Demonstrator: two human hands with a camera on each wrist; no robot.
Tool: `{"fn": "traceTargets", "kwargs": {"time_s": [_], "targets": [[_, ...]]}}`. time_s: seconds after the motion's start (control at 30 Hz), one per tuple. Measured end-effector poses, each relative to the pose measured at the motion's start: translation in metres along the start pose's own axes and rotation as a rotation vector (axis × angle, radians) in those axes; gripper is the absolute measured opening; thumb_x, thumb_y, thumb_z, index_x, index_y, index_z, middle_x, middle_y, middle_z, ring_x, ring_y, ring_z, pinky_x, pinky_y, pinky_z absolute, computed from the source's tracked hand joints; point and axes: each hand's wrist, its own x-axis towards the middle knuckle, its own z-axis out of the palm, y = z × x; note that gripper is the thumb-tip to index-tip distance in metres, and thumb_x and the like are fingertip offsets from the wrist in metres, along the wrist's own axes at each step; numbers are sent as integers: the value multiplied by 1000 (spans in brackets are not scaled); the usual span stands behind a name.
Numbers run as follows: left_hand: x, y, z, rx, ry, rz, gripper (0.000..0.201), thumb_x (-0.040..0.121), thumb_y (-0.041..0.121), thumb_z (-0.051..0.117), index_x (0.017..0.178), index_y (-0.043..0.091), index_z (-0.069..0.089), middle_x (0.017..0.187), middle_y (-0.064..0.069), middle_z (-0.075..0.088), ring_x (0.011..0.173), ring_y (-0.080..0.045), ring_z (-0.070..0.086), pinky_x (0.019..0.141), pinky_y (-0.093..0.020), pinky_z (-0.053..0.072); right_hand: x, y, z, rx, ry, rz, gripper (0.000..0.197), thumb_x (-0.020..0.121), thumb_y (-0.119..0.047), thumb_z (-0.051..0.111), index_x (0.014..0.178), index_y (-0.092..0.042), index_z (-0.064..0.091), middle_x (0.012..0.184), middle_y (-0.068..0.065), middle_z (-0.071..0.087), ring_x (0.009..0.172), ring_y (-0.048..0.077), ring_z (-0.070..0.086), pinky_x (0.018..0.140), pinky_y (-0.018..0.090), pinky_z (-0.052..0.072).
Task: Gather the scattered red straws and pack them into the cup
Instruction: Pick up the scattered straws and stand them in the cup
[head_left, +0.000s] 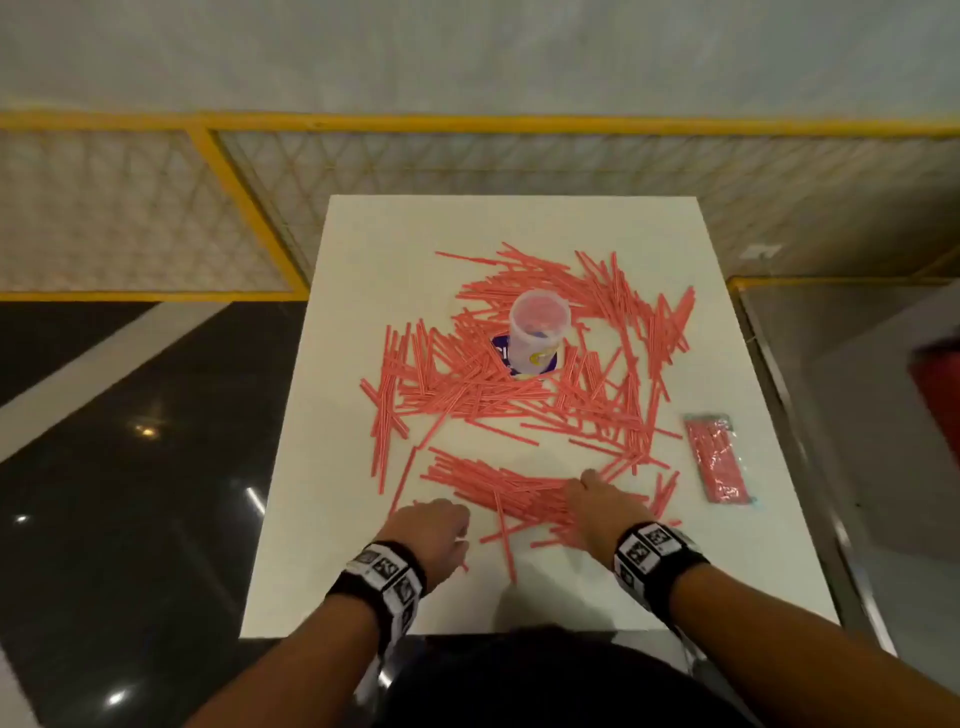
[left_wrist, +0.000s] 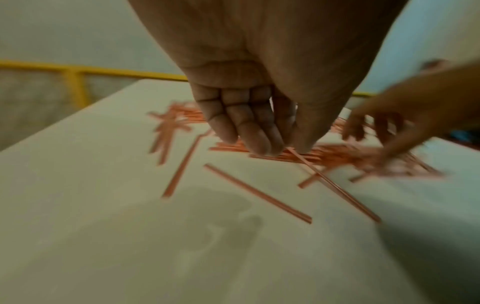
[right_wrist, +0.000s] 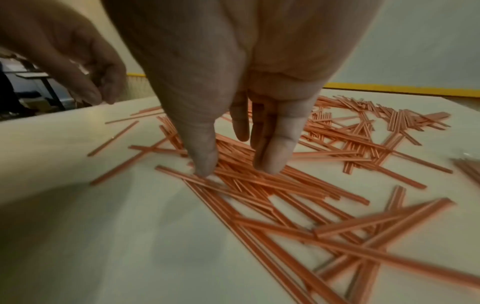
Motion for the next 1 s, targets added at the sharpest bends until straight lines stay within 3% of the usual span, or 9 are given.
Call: {"fn": "traceTargets", "kwargs": {"time_s": [0.17,0.27,0.4,0.53,0.73,0.83,0.93,1.0], "targets": [[30,30,6,166,-2,209,45,95,15,58,139,18,51,135,-11,52,119,-37,57,96,-48,51,1,5,7,-7,64,-3,33,98,-12,55,131,-13,47,128,9,51,91,26,66,78,36,56],[38,31,15,239,35,280,57,93,6,55,146,23,46,142,-13,47,121,-39,55,99,-51,51,1,8,9,2,64,4,30,96,-5,50,125,-14,50,122,8,55,93,28,65,79,38,53],[42,32,13,329,7,320,48,95,2,51,140,16,54,145,-17,44,123,-40,51,96,-51,51,1,10,14,1,51,2,31,95,-1,49,124,-13,51,123,7,55,98,27,63,81,37,52],[44,29,2,356,-34,256,36,95,1,52,129,8,60,146,-18,41,121,-39,51,96,-50,48,4,12,16,4,80,-1,29,98,-4,51,125,-13,53,124,7,52,92,21,60,74,29,45],[45,30,3,407,-87,222,39,96,5,57,135,6,54,142,-16,48,128,-36,46,105,-49,40,4,11,12,-76,78,-44,28,100,-6,46,128,-10,49,125,11,52,100,26,59,79,32,47],[48,25,2,393,-49,216,43,94,4,57,137,7,50,142,-15,50,130,-35,45,109,-48,39,9,12,5,-28,39,-11,31,98,-5,46,128,-11,48,124,11,54,105,27,59,80,33,47],[48,18,-4,204,3,90,43,95,1,44,137,9,45,140,-14,53,128,-34,48,110,-44,39,14,16,-1,81,52,8,30,98,-9,52,128,-15,49,120,6,55,97,21,56,83,31,49],[47,12,-10,-39,73,-26,33,97,5,37,128,11,46,127,-13,60,110,-31,58,97,-42,49,16,17,-8,148,48,20,22,100,-10,50,122,-15,48,116,4,56,89,18,51,77,28,44]]}}
